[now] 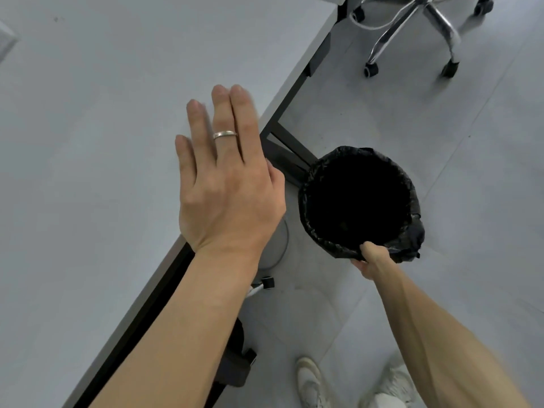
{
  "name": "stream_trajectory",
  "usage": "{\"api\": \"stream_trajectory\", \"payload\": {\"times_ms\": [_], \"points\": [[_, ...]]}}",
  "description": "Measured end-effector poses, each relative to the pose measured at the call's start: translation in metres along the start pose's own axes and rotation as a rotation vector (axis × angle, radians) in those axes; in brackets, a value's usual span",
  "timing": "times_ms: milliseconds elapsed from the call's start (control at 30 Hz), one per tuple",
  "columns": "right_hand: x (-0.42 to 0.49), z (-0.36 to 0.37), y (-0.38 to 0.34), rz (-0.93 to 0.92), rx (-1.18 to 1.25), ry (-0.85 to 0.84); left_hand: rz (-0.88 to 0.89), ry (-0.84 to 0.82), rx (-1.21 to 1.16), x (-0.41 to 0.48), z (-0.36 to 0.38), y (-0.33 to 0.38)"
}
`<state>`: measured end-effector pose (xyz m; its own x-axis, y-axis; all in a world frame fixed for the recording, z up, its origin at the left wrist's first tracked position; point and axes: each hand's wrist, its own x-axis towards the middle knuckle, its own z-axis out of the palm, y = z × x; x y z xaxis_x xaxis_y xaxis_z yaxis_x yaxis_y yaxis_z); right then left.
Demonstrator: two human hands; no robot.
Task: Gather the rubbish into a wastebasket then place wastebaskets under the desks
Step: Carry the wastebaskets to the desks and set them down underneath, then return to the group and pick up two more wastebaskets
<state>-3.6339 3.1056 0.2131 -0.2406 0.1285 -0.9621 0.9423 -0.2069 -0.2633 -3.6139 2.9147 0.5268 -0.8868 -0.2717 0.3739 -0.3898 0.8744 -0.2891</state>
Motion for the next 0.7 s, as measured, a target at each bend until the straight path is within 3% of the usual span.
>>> {"api": "stream_trajectory", "payload": {"times_ms": [167, 367, 467, 700], "points": [[-0.025, -0.007, -0.022, -0.009, 0.094, -0.129, 0.013, -0.031, -0.065, 0.003, -0.01, 0.005], [-0.122, -0.033, -0.029, -0.059, -0.294, -0.235, -0.008, -0.176, -0.16, 0.006, -0.025, 0.002], [-0.204, -0.047, -0.054, -0.219, -0.464, -0.308, -0.023, -0.299, -0.302, 0.01, -0.053, -0.005], [-0.45, -0.089, -0.112, -0.893, -1.228, -0.168, -0.024, -0.992, -0.423, 0.031, -0.194, -0.044]]}}
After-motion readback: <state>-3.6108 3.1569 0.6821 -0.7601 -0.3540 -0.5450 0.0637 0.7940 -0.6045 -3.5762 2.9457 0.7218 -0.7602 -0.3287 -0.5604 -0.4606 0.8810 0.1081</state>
